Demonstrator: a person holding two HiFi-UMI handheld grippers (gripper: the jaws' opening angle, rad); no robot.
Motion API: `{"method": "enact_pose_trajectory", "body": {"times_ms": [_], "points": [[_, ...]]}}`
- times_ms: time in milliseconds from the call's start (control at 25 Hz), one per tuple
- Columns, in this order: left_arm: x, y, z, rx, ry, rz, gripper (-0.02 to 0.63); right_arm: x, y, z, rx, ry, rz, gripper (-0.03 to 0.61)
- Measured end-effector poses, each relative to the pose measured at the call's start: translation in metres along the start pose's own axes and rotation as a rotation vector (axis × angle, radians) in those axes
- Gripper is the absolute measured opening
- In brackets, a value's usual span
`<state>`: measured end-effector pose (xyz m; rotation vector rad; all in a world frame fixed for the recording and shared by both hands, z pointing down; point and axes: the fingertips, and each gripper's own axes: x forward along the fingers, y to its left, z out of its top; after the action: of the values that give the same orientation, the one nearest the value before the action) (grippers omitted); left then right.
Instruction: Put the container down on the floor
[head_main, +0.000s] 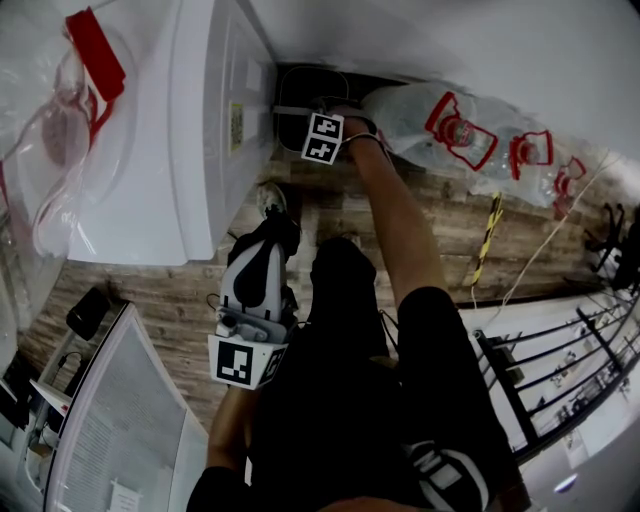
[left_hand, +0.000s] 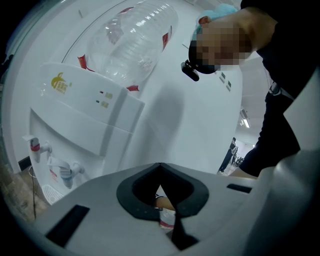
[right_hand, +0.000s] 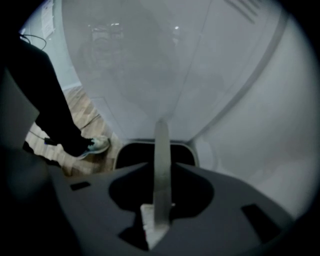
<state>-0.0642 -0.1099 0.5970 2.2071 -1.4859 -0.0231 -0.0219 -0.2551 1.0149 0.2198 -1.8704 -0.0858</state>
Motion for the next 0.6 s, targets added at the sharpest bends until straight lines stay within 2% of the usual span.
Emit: {"method": "enact_pose_trajectory", "body": {"times_ms": [280, 600], "points": [[-0.001, 0.004, 0.001, -0.031, 0.007, 0.01, 0.031, -0.004, -0.003, -0.003, 0.044, -0.009, -0.001, 0.171], [0.0, 0.001, 0.005, -0.048, 0.008, 0.006, 0.031, -0.015, -0.004, -0.01, 0.051, -0.012, -0.013, 0.186]]}}
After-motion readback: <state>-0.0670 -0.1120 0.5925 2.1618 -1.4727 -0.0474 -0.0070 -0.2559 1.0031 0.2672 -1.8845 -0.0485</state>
